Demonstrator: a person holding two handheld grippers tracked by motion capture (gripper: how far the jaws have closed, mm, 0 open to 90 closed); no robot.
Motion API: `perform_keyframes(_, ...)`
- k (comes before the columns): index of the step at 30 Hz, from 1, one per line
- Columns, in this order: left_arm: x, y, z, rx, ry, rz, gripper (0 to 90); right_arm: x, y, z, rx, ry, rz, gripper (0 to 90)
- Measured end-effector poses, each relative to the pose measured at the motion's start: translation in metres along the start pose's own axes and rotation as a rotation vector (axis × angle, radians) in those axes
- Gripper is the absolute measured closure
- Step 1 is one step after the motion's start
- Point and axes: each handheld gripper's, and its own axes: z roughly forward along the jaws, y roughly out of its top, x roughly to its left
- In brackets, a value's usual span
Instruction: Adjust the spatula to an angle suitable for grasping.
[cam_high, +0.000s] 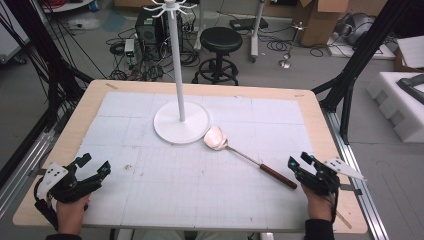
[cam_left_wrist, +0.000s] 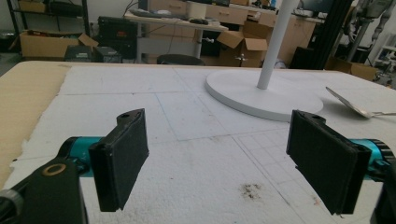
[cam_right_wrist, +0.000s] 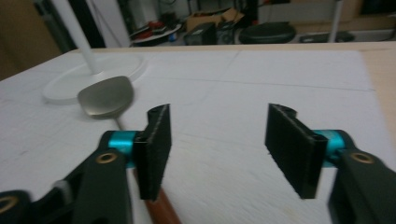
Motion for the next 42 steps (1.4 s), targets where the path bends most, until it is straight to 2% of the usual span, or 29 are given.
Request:
perform_keyframes(1,0.0,0.0,0.0,0.0,-0.004,0.0,21.0,0.0,0.0,0.0,0.0,0.0,0.0,45.6)
perform_keyframes(2,0.0,0.0,0.0,0.002,-0.007,-0.002,21.1,0.012,0.008,0.016,0.059,0.012,-0.019,61.3)
perform_keyframes(3,0.001,0.0,0.0,0.003,-0.012,-0.003,21.2,0.018,0.012,0.025,0.088,0.023,-0.038,69.3)
perform_keyframes(6,0.001,0.0,0.0,0.004,-0.014,-0.005,21.6,0.037,0.023,0.053,0.165,0.042,-0.099,85.5)
perform_keyframes(7,0.001,0.0,0.0,0.006,-0.013,-0.006,21.6,0.037,0.023,0.053,0.165,0.042,-0.099,85.5)
perform_keyframes(8,0.001,0.001,0.001,0.014,-0.011,-0.009,23.2,0.049,0.03,0.071,0.208,0.048,-0.133,89.3)
perform_keyframes(11,0.002,0.001,0.001,0.017,-0.011,-0.015,23.2,0.064,0.038,0.101,0.277,0.043,-0.153,89.4)
perform_keyframes(12,0.002,0.001,0.002,0.019,-0.011,-0.017,23.2,0.064,0.038,0.101,0.277,0.043,-0.153,89.4)
perform_keyframes(13,0.002,0.001,0.002,0.02,-0.013,-0.018,23.2,0.069,0.039,0.111,0.302,0.041,-0.17,89.4)
perform_keyframes(14,0.002,0.001,0.002,0.021,-0.016,-0.018,23.2,0.077,0.04,0.131,0.362,0.031,-0.195,89.4)
perform_keyframes(16,0.002,0.001,0.002,0.022,-0.018,-0.018,23.2,0.083,0.039,0.149,0.418,0.014,-0.197,89.4)
perform_keyframes(17,0.002,0.001,0.002,0.021,-0.019,-0.018,23.2,0.083,0.039,0.149,0.418,0.014,-0.197,89.4)
perform_keyframes(21,0.002,0.001,0.002,0.022,-0.023,-0.016,23.2,0.088,0.034,0.18,0.529,-0.02,-0.206,89.4)
perform_keyframes(22,0.002,0.001,0.002,0.022,-0.025,-0.018,23.2,0.088,0.034,0.18,0.529,-0.02,-0.206,89.4)
perform_keyframes(24,0.003,0.001,0.002,0.024,-0.028,-0.02,23.2,0.092,0.029,0.186,0.568,0.001,-0.206,89.4)
perform_keyframes(27,0.003,0.001,0.002,0.024,-0.028,-0.021,23.2,0.093,0.028,0.186,0.572,0.009,-0.206,89.4)
perform_keyframes(28,0.003,0.001,0.002,0.024,-0.028,-0.022,23.2,0.095,0.028,0.186,0.583,0.04,-0.22,89.4)
perform_keyframes(30,0.002,0.001,0.002,0.023,-0.025,-0.018,23.2,0.101,0.028,0.185,0.599,0.063,-0.234,89.4)
perform_keyframes(36,0.002,0.001,0.002,0.025,-0.023,-0.018,23.2,0.11,0.027,0.182,0.622,0.106,-0.266,89.6)
perform_keyframes(42,0.002,0.001,0.002,0.025,-0.022,-0.018,23.2,0.134,0.021,0.177,0.628,0.188,-0.325,89.5)
